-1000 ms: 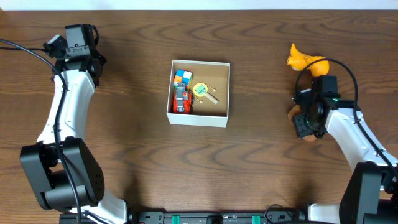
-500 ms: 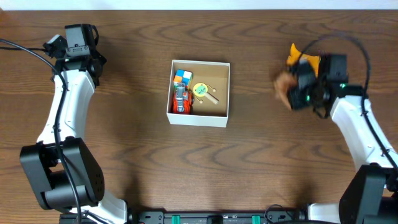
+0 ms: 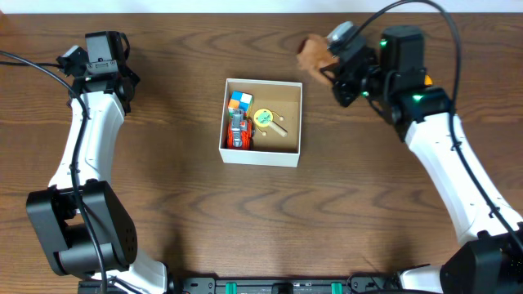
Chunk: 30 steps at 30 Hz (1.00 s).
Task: Pack container
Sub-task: 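Lift the brown plush toy with the right gripper toward the box, then lower the plush toy into the box and open the right gripper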
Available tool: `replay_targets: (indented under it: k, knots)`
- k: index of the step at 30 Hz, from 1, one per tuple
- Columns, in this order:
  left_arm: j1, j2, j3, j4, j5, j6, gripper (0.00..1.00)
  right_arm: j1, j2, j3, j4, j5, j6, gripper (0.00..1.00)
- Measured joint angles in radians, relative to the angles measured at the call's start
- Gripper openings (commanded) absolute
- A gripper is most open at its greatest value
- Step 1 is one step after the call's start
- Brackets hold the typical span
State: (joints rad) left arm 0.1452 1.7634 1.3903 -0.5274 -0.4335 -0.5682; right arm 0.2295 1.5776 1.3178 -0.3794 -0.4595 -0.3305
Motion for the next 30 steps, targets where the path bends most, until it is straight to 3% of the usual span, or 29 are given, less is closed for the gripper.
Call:
replay_targets:
  k: [10,18,30]
  knots:
    - [0.000,0.000,0.000,0.000,0.000,0.000,0.98,0.117,0.000,0.000,-0.018,-0.046,-0.199,0.01]
    - [0.000,0.000,0.000,0.000,0.000,0.000,0.98,0.167,0.020,0.000,-0.172,-0.049,-0.234,0.01]
    - [0.000,0.000,0.000,0.000,0.000,0.000,0.98,0.251,0.182,0.001,-0.201,-0.049,-0.239,0.01]
